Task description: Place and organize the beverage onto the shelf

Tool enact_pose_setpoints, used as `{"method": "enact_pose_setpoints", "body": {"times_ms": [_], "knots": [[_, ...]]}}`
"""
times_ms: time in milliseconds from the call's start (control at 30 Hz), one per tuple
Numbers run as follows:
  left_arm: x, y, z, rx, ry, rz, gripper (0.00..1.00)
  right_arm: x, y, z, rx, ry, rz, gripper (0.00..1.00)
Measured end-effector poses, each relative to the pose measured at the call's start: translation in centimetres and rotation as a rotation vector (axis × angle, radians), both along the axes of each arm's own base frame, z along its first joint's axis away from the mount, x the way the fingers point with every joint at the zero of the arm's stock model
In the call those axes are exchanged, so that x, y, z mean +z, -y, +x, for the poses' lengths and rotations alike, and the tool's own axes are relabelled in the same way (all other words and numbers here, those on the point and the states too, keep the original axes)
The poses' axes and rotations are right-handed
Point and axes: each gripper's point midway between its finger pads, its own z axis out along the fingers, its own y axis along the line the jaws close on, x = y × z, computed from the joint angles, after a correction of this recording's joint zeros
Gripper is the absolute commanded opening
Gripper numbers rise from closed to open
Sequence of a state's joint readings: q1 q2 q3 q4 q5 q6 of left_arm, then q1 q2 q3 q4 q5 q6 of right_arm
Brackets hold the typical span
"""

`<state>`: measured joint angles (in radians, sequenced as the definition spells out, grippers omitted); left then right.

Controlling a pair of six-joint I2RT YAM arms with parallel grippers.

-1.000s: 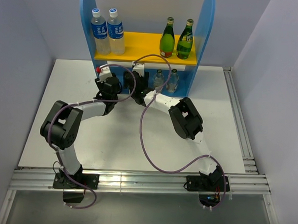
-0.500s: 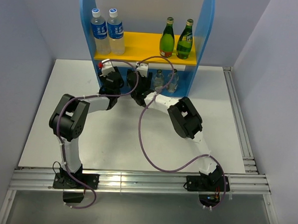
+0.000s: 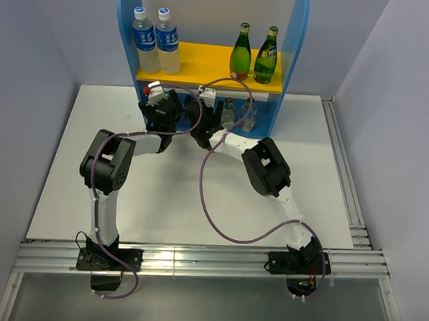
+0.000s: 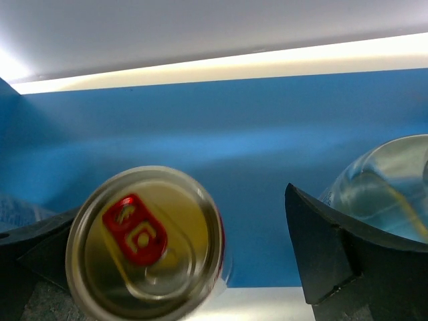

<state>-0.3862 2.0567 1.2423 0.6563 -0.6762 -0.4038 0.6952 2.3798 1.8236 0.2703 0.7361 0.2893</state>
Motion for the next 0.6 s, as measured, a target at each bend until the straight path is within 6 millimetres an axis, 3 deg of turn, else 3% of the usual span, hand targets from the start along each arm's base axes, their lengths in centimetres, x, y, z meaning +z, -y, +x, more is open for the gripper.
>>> {"method": "enact_pose_setpoints", "body": {"times_ms": [367, 600], "knots": [[0.1, -0.2, -0.1, 0.002, 0.006, -0.002, 0.99, 0.5, -0.6, 0.5, 0.045, 0.041, 0.034, 1.00], [0.4, -1.1, -2.0, 0.004, -0.006, 0.001, 0.99, 0.7, -0.4, 0.0, 0.076, 0.059, 0.044, 1.00]]}}
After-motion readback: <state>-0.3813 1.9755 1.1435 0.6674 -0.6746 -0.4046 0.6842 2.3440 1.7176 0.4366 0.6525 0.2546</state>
